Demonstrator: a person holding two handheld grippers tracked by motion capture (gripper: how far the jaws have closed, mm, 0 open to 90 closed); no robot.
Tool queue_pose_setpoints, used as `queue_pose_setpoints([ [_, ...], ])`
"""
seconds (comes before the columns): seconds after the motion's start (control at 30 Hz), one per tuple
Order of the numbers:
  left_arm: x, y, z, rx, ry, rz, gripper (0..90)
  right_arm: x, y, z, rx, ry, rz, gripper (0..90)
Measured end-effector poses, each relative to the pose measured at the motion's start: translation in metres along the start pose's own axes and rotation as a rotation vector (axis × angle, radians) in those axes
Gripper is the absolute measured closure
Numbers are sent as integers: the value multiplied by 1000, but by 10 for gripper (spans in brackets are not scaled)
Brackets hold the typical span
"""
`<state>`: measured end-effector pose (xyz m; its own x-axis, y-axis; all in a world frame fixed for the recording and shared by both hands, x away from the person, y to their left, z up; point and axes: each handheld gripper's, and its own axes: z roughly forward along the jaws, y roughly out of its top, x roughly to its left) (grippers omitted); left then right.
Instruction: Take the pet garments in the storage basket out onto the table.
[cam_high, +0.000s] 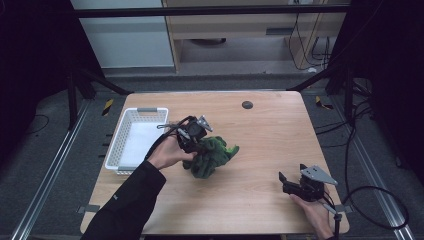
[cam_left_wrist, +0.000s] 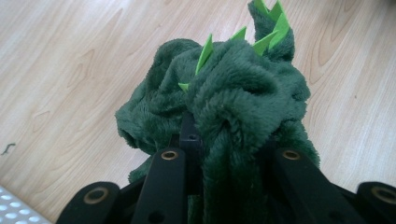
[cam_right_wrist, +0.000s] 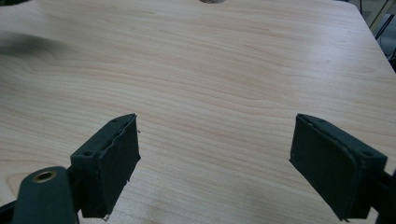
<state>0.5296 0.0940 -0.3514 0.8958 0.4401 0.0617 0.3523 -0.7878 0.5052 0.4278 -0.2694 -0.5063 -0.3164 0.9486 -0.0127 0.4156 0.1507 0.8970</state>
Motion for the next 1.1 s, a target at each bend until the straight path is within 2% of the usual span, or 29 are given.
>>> queue_pose_setpoints([
  [0.33, -5, 8, 24, 32, -18, 25, 731, 0, 0, 0, 0, 1, 0, 154],
  [0.77, -11, 7, 52, 81, -56, 37, 715, 0, 0, 0, -1, 1, -3, 154],
  [0.93, -14, 5, 60, 82, -63, 32, 692, 0, 0, 0, -1, 2, -3, 153],
  [1.1, -15, 3, 67, 89, -74, 50, 625, 0, 0, 0, 2, 2, -2, 153],
])
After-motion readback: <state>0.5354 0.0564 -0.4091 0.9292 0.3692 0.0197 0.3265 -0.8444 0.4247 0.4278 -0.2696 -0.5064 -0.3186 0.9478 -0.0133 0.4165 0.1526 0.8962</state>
